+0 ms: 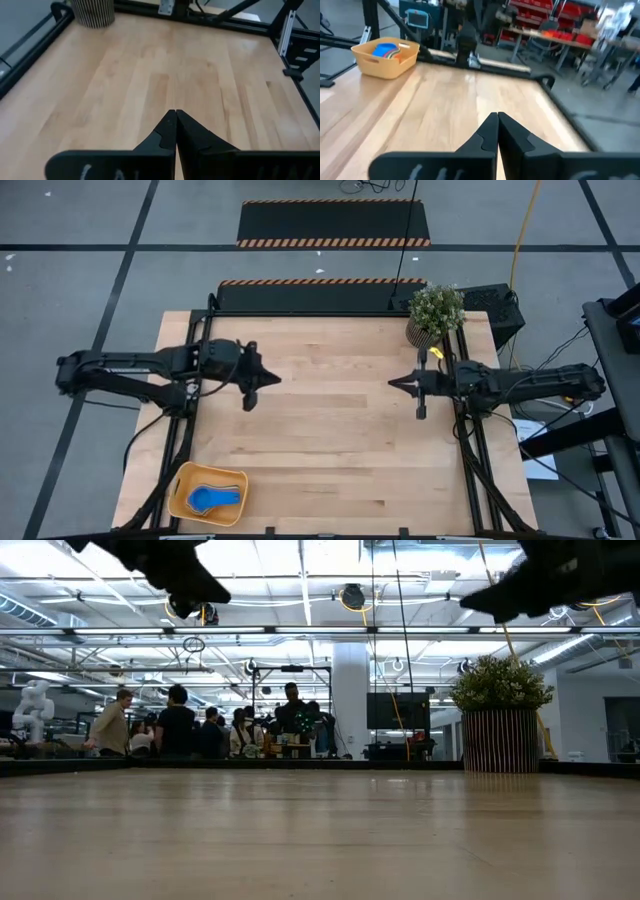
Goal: Nest measuring cups in basket
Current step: Return to Home Position
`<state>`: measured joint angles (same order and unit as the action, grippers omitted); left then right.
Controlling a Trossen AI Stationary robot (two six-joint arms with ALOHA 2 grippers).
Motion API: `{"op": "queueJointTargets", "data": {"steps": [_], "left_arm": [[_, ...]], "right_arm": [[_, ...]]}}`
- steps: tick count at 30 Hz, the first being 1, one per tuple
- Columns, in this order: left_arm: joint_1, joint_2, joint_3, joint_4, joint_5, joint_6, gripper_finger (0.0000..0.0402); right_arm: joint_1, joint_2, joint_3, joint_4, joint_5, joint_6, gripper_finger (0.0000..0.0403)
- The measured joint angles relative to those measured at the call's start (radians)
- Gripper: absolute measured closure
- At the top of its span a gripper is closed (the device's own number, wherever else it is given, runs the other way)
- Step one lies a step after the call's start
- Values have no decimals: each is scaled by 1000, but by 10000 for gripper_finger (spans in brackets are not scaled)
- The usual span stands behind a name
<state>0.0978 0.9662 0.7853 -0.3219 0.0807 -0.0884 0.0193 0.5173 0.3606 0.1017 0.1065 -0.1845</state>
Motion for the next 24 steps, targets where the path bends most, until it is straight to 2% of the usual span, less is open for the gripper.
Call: {"op": "queueJointTargets", "data": {"steps": [3, 9, 17, 24], "left_arm": [[0, -37, -32, -5, -4, -18, 398], [0, -91, -69, -3, -10, -56, 399], [0, -124, -71, -20, -11, -7, 398], [0, -125, -71, -62, -2, 10, 399]], "right_arm": [[16, -3, -33, 5, 48, 70, 403], [77, -3, -53, 77, 131, 63, 403], [161, -79, -53, -42, 136, 79, 403], [210, -198, -54, -171, 220, 93, 403]]}}
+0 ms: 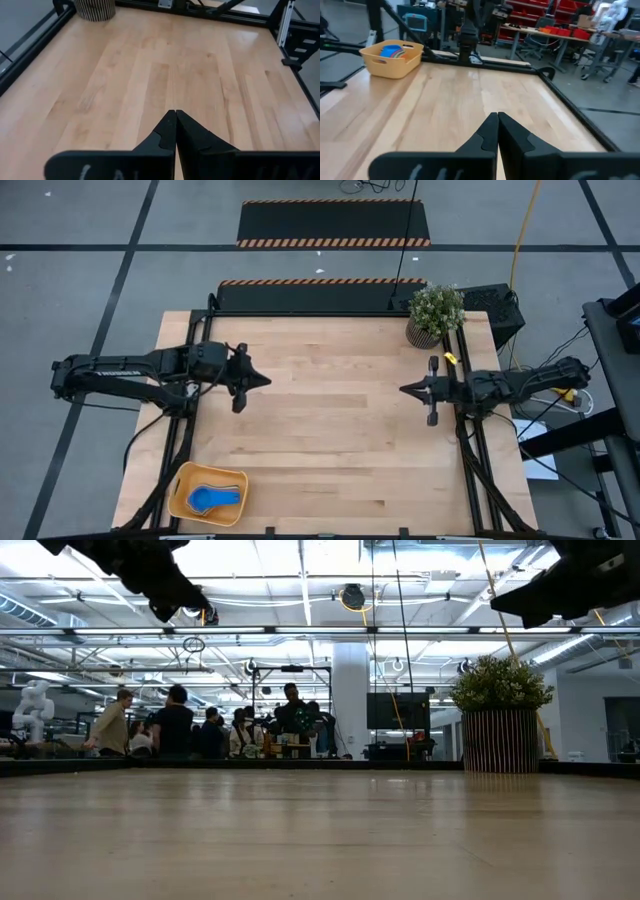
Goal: Nest measuring cups in basket
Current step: Return to Home Position
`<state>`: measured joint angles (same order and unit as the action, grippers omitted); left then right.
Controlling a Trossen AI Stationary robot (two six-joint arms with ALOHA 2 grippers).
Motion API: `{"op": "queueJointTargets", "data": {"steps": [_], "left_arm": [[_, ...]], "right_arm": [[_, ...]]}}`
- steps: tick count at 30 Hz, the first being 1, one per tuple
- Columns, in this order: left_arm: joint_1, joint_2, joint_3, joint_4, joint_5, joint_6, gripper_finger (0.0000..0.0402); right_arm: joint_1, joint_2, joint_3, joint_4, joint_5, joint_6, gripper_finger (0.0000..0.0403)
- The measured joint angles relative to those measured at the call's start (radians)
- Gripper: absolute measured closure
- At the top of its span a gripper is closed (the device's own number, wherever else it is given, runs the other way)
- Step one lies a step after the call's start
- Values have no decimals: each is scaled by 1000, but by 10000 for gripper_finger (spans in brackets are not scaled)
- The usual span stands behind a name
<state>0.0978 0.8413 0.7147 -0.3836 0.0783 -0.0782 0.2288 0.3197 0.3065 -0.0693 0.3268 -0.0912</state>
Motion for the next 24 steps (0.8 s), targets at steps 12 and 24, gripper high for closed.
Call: {"op": "queueJointTargets", "data": {"steps": [12, 24], "left_arm": [[0, -7, -80, 62, 29, -11, 398], [10, -7, -172, 234, 26, -55, 396]], "right_arm": [[11, -265, 0, -258, 17, 22, 403], [11, -311, -255, 196, -64, 65, 403]]}}
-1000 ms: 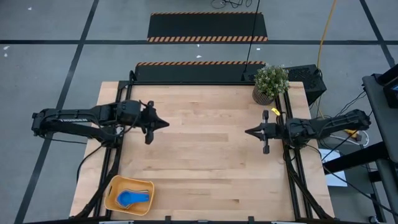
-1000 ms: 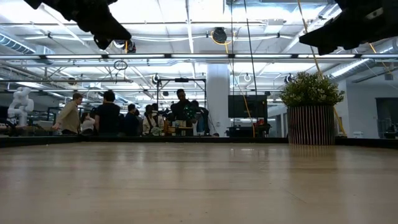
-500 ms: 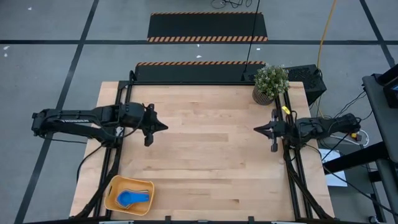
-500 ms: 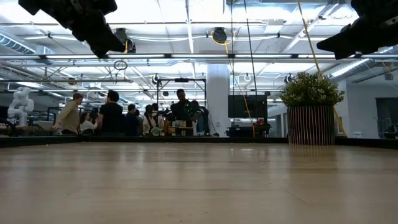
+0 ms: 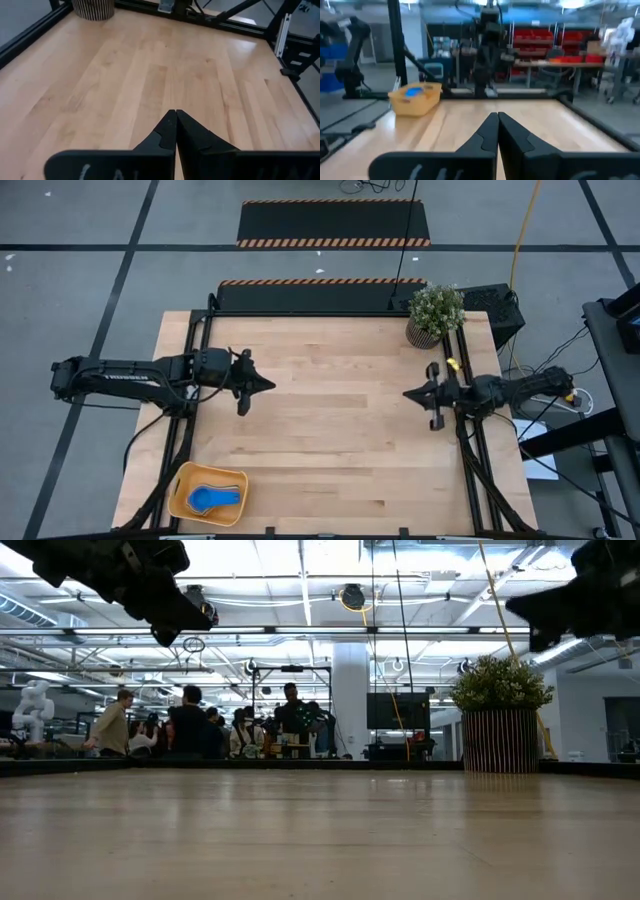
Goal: Nest measuring cups in basket
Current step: Return to Home Position
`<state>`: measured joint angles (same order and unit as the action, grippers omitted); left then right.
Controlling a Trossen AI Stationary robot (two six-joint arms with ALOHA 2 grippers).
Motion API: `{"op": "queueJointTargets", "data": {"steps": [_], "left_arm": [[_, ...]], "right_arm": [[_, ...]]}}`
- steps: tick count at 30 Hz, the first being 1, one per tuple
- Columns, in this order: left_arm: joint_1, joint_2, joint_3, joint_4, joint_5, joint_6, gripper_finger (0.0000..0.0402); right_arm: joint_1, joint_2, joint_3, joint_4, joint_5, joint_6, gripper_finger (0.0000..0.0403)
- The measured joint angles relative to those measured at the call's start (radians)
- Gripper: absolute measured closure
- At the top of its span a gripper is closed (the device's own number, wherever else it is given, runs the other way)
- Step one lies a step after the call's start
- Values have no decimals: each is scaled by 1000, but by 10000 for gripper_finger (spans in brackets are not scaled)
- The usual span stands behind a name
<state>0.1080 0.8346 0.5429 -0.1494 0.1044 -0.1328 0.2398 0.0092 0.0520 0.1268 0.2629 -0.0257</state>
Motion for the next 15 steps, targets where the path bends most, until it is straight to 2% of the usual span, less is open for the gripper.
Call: {"op": "queueJointTargets", "data": {"steps": [2, 8, 15], "left_arm": [[2, 0, -1, 0, 1, -1, 398], [8, -24, -1, 28, 0, 6, 397], [56, -167, -68, 21, 8, 17, 399]], "right_arm": [[0, 6, -24, 78, 1, 10, 403], [-3, -1, -15, 33, 26, -28, 403], [-3, -8, 7, -30, 56, -65, 403]]}}
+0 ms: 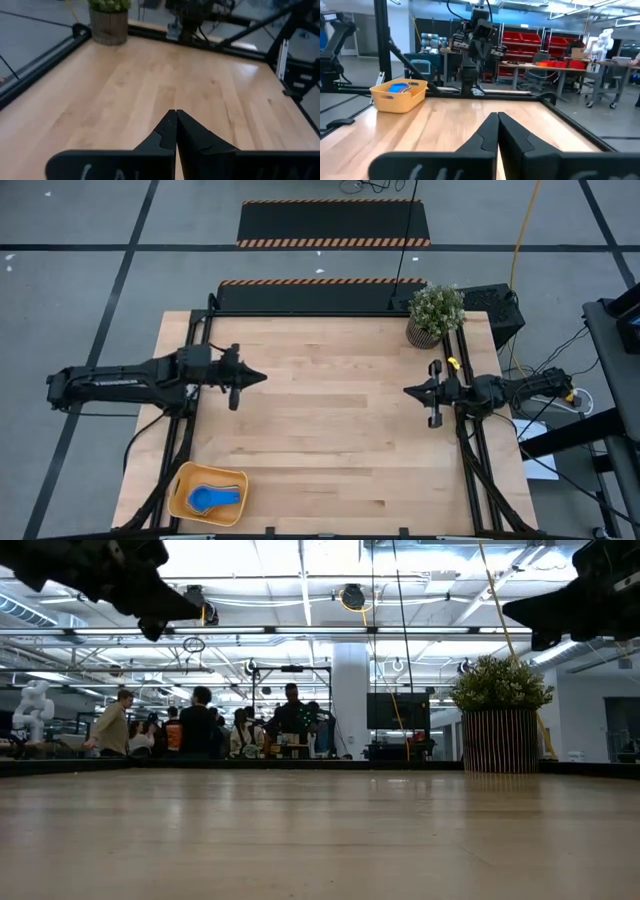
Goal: Nest measuring cups in basket
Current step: Return to Home Position
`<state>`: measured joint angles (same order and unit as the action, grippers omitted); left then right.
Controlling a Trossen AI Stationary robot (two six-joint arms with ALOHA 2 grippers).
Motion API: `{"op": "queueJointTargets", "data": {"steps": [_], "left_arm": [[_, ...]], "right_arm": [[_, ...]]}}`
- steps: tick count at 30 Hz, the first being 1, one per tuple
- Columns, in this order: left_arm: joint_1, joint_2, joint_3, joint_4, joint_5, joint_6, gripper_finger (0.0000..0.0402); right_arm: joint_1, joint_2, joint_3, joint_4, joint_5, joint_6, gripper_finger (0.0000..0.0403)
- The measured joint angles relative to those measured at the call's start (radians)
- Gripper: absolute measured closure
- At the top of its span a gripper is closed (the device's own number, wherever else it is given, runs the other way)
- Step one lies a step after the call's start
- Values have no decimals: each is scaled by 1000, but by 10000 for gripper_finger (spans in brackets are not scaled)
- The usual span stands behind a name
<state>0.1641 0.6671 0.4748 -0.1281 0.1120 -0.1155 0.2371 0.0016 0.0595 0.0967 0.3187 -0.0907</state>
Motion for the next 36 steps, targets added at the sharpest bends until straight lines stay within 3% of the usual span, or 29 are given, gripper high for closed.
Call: {"op": "queueJointTargets", "data": {"steps": [11, 16, 24, 36], "left_arm": [[50, -219, -140, 27, 21, -45, 399], [50, -247, -177, 36, 21, -36, 399], [50, -264, -318, 274, 37, -51, 400], [38, -264, -465, 467, 32, -48, 400]], "right_arm": [[0, 1, -6, -4, -6, 39, 403], [0, 1, -6, -4, 25, 90, 403], [0, 1, -6, -3, 21, 79, 403], [0, 1, -7, -3, 20, 79, 403]]}}
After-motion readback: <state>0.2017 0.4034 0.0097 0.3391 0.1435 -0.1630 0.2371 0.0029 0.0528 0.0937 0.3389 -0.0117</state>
